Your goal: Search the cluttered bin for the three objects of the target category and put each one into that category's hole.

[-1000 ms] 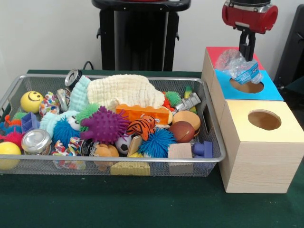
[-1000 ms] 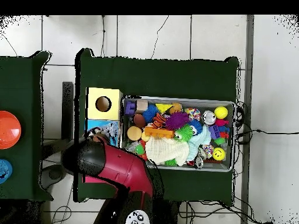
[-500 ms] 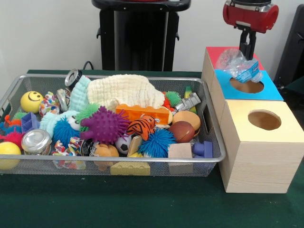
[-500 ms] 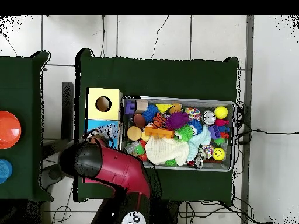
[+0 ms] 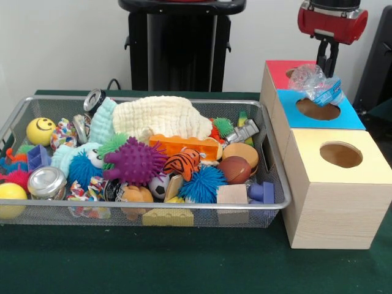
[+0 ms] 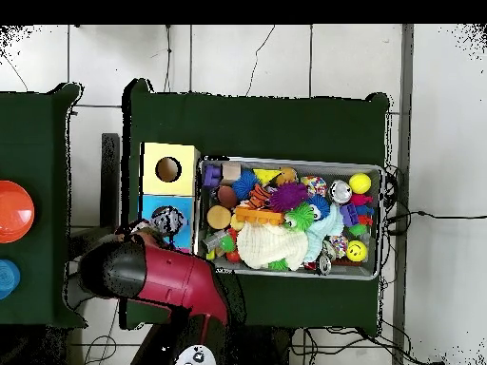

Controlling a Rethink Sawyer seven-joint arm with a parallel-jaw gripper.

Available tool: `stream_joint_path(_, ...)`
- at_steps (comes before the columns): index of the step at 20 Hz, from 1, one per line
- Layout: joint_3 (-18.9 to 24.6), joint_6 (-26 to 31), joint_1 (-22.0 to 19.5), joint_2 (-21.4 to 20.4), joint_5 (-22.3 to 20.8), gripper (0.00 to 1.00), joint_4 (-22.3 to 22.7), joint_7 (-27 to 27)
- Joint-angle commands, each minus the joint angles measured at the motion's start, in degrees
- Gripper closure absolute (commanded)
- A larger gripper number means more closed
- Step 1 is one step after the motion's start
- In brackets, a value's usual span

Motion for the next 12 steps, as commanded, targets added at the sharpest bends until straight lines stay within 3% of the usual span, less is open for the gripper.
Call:
stream_joint_path(1, 0.83, 6.06, -0.15, 1.5, -4.6, 1.0, -3.57, 4.85)
stream_joint_path(6, 2.93, 6.18, -4.31, 0.76, -6.24, 1.0, -4.14, 1.02)
stream_joint_path(12, -1.5, 8.38, -3.3, 1.39, -11.05, 1.0, -8.44, 1.97)
